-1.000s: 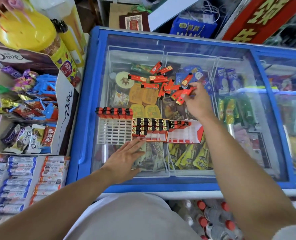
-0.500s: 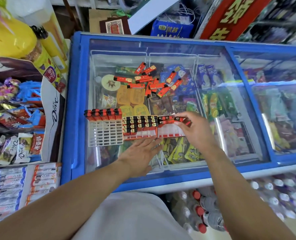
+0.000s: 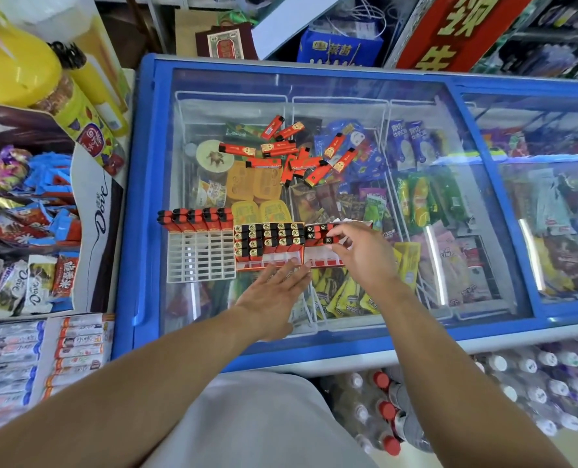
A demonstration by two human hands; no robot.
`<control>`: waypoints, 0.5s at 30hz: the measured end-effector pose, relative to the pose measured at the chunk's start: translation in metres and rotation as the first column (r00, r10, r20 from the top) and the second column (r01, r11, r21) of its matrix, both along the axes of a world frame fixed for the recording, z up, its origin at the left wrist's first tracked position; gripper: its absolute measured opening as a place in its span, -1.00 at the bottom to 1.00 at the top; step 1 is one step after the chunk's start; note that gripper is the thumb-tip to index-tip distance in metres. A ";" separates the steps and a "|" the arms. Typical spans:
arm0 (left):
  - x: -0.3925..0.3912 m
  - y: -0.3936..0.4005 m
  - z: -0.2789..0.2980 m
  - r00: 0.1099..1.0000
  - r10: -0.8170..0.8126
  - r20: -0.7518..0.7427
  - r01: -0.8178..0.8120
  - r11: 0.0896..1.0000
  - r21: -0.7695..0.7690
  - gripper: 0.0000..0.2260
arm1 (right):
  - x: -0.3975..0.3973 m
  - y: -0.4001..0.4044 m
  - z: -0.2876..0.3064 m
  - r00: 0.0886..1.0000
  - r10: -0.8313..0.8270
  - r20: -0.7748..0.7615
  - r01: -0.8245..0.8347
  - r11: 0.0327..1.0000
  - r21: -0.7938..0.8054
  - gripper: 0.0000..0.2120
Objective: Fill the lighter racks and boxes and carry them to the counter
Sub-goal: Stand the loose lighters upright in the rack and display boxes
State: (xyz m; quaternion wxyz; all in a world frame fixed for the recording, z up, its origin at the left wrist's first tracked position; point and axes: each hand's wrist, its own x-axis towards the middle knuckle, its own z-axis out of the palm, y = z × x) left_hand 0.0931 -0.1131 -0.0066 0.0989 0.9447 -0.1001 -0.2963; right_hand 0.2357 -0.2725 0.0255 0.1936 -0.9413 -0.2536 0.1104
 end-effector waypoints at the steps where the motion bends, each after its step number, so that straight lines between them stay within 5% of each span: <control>1: 0.000 0.000 -0.001 1.000 0.002 0.002 -0.002 1.000 -0.001 -0.18 | 0.000 0.000 -0.001 1.000 -0.006 0.001 0.006 1.000 0.002 -0.80; 8: -0.002 0.000 -0.005 1.000 0.015 0.016 -0.015 1.000 -0.022 -0.20 | -0.003 0.002 0.000 0.998 -0.049 0.044 0.045 0.996 0.080 -0.83; 15: -0.019 0.018 0.001 0.984 0.103 0.148 -0.065 0.967 -0.246 -0.34 | 0.011 0.015 0.012 0.991 -0.118 0.060 0.100 0.964 0.246 -0.95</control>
